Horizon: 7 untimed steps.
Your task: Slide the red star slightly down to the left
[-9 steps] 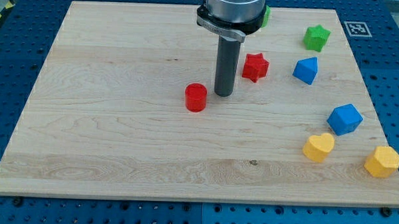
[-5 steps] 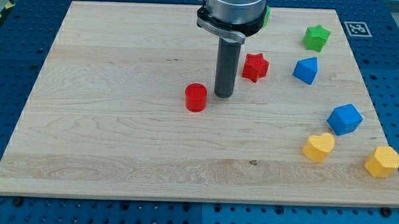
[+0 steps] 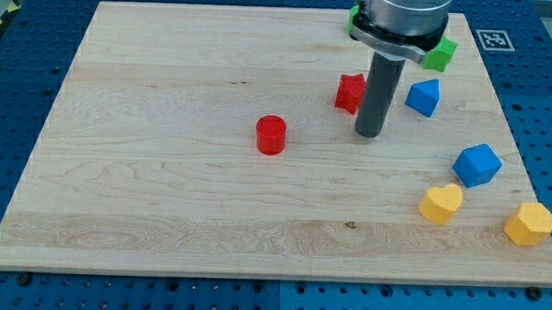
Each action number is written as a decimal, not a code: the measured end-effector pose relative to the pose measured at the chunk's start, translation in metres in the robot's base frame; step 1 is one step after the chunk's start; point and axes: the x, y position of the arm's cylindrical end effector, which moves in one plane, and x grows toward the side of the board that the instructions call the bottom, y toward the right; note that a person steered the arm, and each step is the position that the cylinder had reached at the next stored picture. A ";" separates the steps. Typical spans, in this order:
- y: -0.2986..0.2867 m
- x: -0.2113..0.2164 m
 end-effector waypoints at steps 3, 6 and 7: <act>0.019 -0.062; -0.097 -0.052; -0.145 -0.040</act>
